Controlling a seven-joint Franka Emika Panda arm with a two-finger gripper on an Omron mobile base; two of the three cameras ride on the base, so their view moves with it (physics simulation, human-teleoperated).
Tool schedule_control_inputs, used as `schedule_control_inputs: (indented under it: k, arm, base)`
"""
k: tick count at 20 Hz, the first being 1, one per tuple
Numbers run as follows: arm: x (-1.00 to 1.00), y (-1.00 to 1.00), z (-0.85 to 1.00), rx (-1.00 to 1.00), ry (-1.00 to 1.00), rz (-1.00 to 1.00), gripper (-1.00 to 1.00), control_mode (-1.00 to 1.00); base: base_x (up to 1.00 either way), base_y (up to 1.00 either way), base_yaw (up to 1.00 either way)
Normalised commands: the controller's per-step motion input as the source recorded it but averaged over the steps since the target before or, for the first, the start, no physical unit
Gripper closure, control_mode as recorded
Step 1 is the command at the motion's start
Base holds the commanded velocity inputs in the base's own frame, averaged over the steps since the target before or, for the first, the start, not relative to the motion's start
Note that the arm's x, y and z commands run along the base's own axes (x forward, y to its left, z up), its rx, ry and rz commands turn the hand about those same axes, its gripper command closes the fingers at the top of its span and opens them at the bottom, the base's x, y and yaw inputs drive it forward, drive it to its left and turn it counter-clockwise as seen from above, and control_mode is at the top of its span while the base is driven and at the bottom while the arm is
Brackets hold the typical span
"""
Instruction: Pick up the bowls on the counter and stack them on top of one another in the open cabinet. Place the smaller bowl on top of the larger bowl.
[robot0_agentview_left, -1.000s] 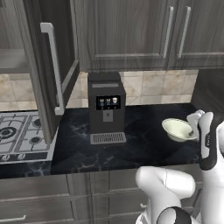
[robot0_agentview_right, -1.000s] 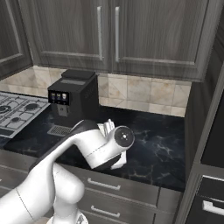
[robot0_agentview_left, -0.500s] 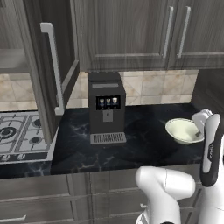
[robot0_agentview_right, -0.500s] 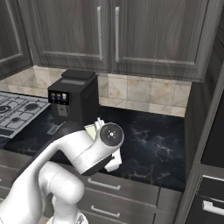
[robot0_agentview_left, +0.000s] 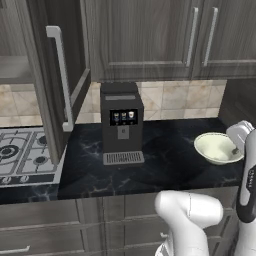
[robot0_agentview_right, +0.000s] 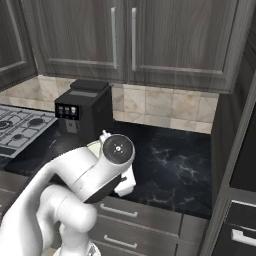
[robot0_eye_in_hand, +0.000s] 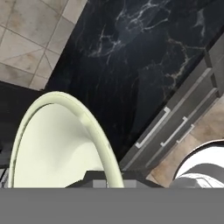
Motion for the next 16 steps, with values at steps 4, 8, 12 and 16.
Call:
schedule_control_inputs:
  k: [4, 8, 12, 16]
  arm:
    - [-0.32, 0.01, 0.37, -0.02, -0.04, 0.01, 1.00, -1.00]
    - [-0.32, 0.05, 0.32, -0.04, -0.07, 0.00, 1.00, -1.00]
    - [-0.32, 0.11, 0.37, -0.04, -0.04, -0.01, 1.00, -1.00]
    - [-0.27, 0.12, 0.39, -0.03, -0.01, 0.00, 1.00, -1.00]
  base:
    - [0.00, 0.00, 0.00]
    - [0.00, 0.00, 0.00]
    - [0.00, 0.00, 0.00]
    - [0.00, 0.00, 0.00]
